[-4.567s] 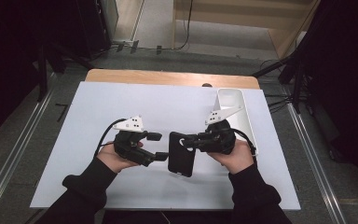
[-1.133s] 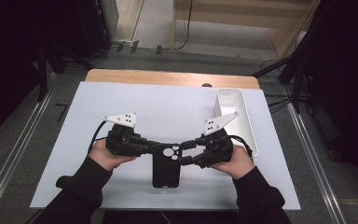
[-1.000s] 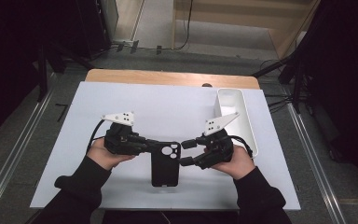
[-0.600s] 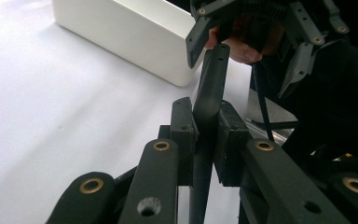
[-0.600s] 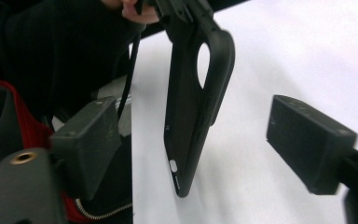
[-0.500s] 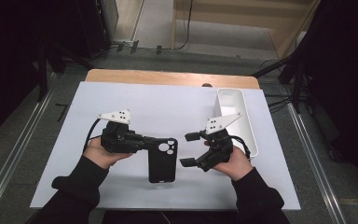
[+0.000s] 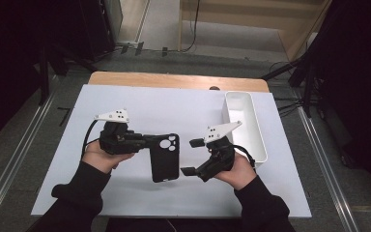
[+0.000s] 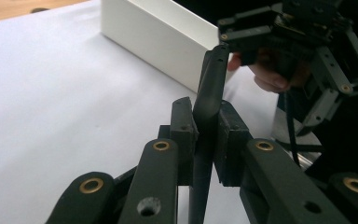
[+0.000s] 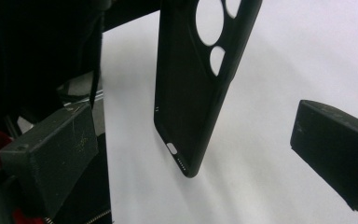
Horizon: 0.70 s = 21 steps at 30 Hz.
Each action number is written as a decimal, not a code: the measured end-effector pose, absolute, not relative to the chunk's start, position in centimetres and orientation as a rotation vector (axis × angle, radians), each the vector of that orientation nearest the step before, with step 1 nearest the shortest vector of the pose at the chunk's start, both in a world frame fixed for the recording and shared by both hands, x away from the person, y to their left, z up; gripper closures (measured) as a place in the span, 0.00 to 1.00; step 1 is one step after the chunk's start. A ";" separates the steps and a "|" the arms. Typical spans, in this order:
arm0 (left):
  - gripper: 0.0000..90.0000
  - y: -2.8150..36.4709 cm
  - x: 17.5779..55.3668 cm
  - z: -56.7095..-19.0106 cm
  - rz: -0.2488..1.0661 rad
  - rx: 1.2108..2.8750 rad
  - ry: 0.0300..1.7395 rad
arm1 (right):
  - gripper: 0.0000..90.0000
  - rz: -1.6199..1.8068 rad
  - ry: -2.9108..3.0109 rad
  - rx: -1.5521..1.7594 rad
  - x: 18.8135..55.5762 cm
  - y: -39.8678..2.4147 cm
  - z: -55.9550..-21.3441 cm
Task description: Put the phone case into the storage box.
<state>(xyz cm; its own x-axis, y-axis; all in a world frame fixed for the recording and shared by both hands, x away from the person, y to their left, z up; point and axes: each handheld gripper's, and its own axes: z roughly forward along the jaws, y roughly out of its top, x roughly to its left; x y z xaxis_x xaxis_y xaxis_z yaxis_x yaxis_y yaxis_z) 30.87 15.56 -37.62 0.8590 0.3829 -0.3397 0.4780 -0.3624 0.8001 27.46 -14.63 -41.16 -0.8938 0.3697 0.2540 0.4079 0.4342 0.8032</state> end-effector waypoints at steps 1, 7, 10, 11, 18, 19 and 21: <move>0.89 15.6 30.9 -37.6 -0.109 1.991 0.643 | 0.00 -1.492 -2.625 -0.731 27.5 -14.6 -41.2; 0.89 15.7 30.8 -37.4 -0.063 1.968 0.694 | 0.00 -1.531 -2.631 -0.879 27.6 -14.3 -41.2; 0.89 15.6 30.8 -37.1 -0.043 1.955 0.710 | 0.07 -1.575 -2.612 -0.954 27.5 -14.4 -41.1; 0.89 15.5 30.8 -37.0 -0.027 1.956 0.716 | 0.07 -1.577 -2.605 -0.978 27.5 -14.4 -41.1; 0.89 14.9 30.9 -36.9 0.047 1.958 0.796 | 0.07 -1.641 -2.587 -1.102 27.6 -14.2 -41.0; 0.89 14.7 31.0 -37.0 0.055 1.958 0.806 | 0.07 -1.645 -2.586 -1.130 27.6 -14.1 -40.9; 0.89 14.5 31.2 -37.2 0.048 1.968 0.812 | 0.07 -1.656 -2.584 -1.167 27.5 -13.8 -40.8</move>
